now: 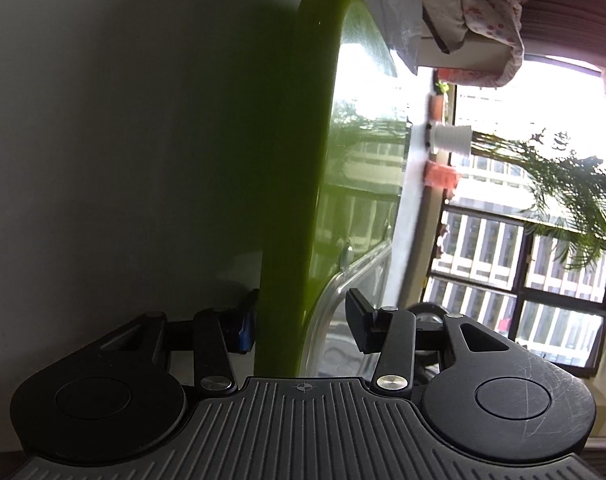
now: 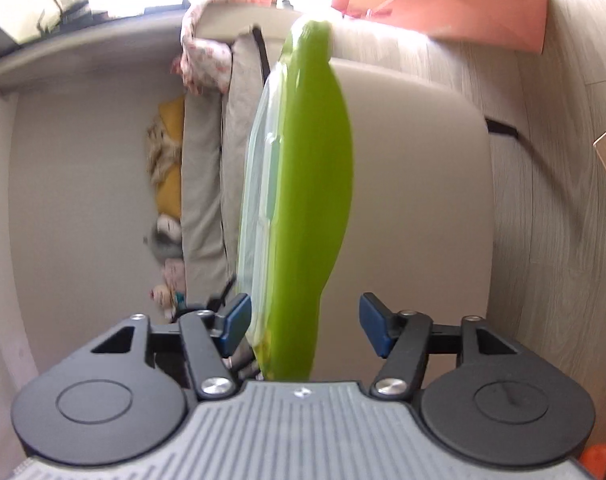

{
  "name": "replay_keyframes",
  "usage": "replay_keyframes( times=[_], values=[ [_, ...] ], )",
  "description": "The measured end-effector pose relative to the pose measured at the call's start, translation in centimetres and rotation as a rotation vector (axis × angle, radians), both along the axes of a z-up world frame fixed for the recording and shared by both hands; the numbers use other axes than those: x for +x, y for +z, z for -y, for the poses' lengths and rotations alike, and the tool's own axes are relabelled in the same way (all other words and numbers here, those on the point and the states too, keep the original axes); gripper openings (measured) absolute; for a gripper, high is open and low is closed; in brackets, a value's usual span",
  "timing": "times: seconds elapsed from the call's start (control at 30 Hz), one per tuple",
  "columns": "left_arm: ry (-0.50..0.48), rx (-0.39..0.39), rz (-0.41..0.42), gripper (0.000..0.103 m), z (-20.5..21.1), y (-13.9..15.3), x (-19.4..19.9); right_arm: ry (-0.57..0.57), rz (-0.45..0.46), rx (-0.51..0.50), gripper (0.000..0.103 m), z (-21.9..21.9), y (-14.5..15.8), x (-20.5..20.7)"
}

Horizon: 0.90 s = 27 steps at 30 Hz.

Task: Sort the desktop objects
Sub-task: 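Lift the green box onto its side with both grippers, then open the left gripper off the box while the right gripper carries it toward the bin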

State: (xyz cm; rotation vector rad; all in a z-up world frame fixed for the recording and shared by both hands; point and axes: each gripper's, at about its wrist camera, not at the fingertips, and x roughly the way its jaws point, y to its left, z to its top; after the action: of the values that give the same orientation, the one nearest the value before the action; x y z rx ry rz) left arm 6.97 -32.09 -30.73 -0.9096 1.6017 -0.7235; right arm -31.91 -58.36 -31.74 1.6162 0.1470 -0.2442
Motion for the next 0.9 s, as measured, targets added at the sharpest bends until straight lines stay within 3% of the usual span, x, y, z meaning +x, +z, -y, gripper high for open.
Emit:
replay_keyframes(
  times=[0.17,0.27,0.3,0.33,0.4,0.47,0.63,0.83,0.87,0.9],
  values=[
    [-0.042,0.005,-0.028,0.046,-0.1,-0.3,-1.5,-0.087,0.015,0.016,0.064,0.4,-0.7,2.0],
    [-0.082,-0.018,-0.004,0.049,0.2,0.1,-2.1,-0.095,0.039,0.071,0.040,0.6,-0.1,2.5],
    [-0.083,-0.026,0.014,0.053,0.3,0.5,-2.0,-0.097,0.065,0.120,0.030,0.7,-0.1,2.5],
    [-0.085,-0.034,0.032,0.058,0.4,0.9,-2.0,-0.098,0.095,0.176,0.028,0.8,0.0,2.4],
    [-0.075,-0.034,0.070,0.085,0.4,1.8,-1.6,-0.100,0.128,0.262,0.022,0.9,0.6,2.1],
    [-0.052,-0.027,0.103,0.093,0.3,2.4,-1.0,-0.101,0.186,0.350,0.020,1.1,1.2,1.5],
    [-0.005,0.028,0.128,0.094,0.1,2.6,0.9,-0.018,0.231,0.428,0.019,2.3,2.4,-0.1],
    [-0.111,0.100,0.328,0.095,2.4,6.2,0.8,0.064,0.110,0.241,0.019,3.1,3.7,-2.0],
    [-0.120,0.095,0.359,0.090,2.6,6.9,0.6,0.054,0.118,0.248,0.018,3.1,3.6,-2.2],
    [-0.127,0.103,0.386,0.069,2.5,7.6,0.4,0.043,0.133,0.274,0.018,3.1,3.2,-2.3]
  ],
)
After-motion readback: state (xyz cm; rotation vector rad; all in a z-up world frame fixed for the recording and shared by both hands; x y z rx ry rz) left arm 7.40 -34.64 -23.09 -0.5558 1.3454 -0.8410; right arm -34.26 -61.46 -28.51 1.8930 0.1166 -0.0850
